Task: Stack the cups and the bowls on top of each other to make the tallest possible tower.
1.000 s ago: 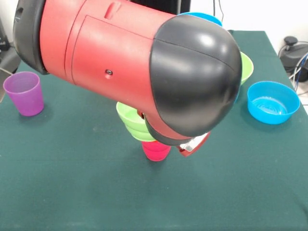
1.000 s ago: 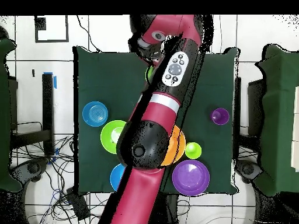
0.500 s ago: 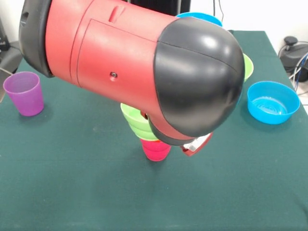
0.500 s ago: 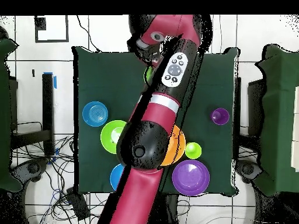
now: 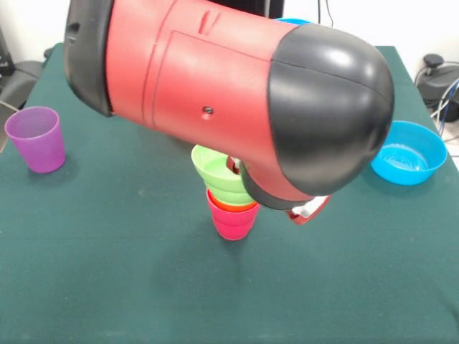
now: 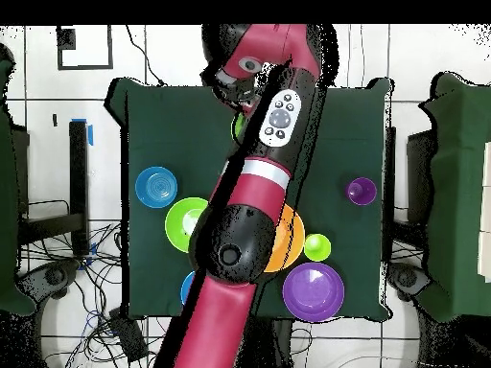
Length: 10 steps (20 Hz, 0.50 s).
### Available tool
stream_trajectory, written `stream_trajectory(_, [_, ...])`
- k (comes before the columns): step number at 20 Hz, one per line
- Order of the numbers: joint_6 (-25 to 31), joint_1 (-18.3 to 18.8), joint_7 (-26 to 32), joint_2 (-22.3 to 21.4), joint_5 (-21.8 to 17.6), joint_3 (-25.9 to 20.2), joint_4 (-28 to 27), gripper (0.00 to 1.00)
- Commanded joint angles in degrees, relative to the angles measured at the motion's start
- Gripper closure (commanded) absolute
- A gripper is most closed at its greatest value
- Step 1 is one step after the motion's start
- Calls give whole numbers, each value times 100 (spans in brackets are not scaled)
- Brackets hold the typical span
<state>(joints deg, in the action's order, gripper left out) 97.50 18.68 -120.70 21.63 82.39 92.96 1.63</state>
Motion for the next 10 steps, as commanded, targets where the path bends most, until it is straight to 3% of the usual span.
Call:
stream_trajectory(1, [200,-240,1048,28,-714,-734,152,100])
stream_trajectory(10, [129,-367,984,-16,-1178,-1185,229,100])
